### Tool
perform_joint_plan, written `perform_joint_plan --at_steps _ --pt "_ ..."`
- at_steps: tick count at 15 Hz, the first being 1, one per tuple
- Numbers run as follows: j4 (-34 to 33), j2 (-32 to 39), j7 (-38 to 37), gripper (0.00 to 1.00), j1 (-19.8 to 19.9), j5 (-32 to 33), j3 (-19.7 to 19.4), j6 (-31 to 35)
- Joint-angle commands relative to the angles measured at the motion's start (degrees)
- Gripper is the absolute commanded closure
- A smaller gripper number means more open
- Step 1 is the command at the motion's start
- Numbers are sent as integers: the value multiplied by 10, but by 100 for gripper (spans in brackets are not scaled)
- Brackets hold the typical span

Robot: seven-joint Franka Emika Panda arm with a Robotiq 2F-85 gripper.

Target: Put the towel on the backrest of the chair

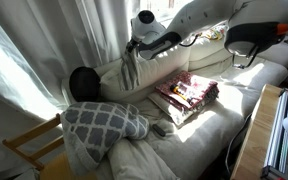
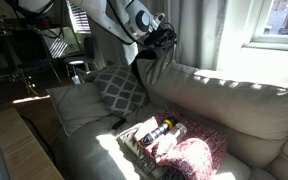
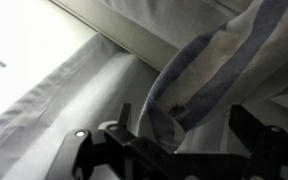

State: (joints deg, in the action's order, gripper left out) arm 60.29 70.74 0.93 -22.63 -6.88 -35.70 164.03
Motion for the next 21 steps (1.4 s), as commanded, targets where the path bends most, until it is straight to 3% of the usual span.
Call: perform_joint_plan --at_steps 1,4,8,15,21 --pt "48 -86 54 0 65 87 130 -42" --pt "94 -143 97 0 124 109 222 -59" --pt "174 -207 85 0 171 103 283 -68" --pt "329 -323 108 0 279 37 411 -58" --pt "438 -408 184 0 384 -68 506 -51"
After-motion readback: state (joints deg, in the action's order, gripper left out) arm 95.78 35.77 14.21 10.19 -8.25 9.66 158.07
